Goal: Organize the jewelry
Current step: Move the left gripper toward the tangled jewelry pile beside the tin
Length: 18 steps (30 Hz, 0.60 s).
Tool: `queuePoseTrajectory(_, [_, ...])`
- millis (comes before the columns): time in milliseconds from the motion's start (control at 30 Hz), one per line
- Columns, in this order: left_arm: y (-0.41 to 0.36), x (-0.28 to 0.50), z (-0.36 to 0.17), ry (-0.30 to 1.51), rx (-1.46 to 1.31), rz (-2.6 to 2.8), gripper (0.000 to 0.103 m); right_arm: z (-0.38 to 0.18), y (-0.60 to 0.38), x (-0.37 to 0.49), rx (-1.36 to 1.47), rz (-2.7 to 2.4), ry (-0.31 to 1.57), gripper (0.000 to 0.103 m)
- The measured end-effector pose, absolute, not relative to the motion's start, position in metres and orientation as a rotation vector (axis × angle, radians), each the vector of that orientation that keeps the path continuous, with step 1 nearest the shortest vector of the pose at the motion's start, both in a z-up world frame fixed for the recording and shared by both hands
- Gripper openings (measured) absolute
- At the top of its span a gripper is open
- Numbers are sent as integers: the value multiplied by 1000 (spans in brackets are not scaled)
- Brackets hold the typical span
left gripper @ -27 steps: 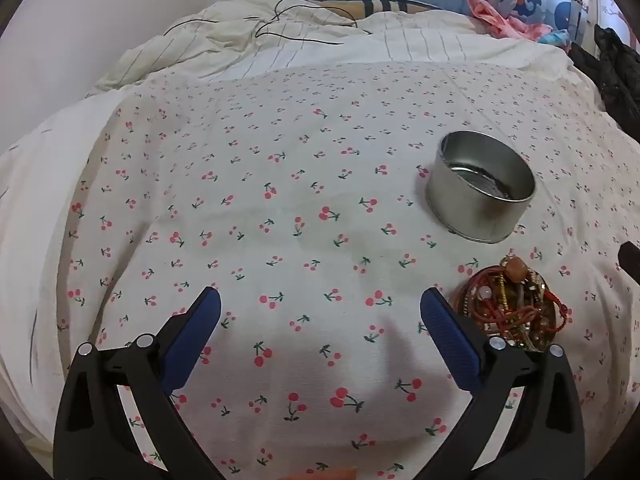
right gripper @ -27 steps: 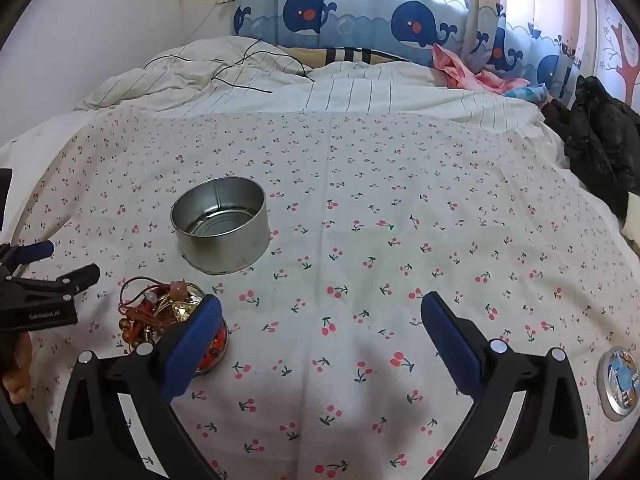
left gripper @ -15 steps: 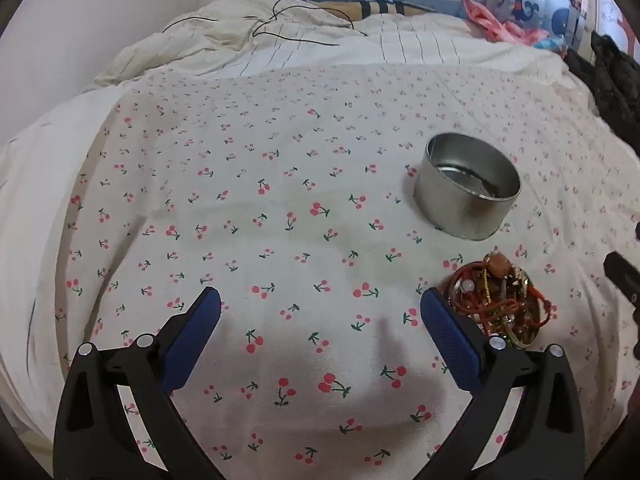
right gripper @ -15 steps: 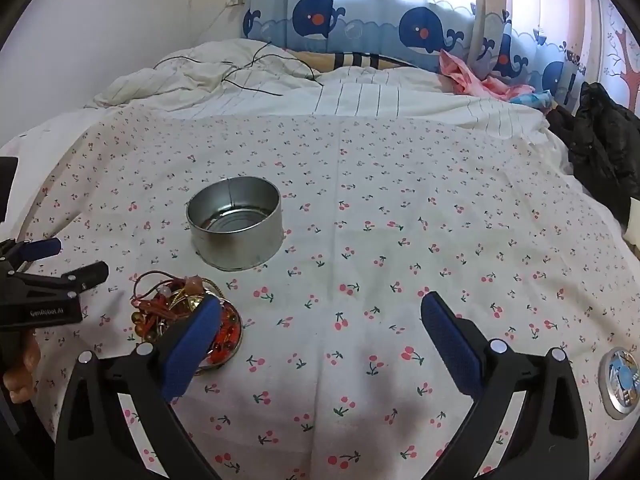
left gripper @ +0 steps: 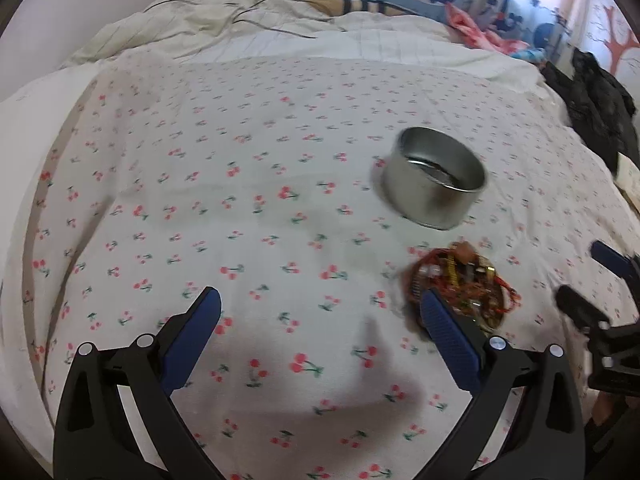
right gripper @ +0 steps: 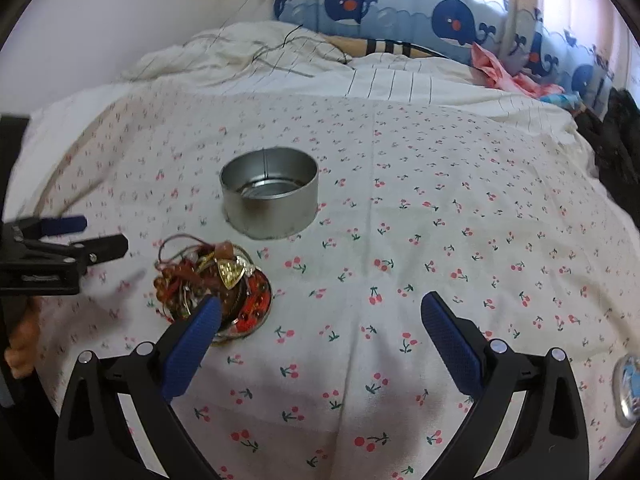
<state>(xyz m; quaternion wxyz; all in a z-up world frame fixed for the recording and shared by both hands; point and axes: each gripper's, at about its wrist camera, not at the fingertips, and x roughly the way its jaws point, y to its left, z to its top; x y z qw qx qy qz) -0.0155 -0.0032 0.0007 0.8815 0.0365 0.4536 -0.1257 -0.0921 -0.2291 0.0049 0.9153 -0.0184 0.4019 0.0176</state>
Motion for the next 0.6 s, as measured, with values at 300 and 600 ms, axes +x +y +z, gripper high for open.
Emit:
queuePoseTrajectory(300, [-35, -35, 6, 905, 159, -406, 96, -2, -223, -92, -89, 24, 845, 96])
queuePoseTrajectory(600, [-63, -41, 10, 875, 227, -373, 96, -5, -233, -94, -79, 21, 850, 96])
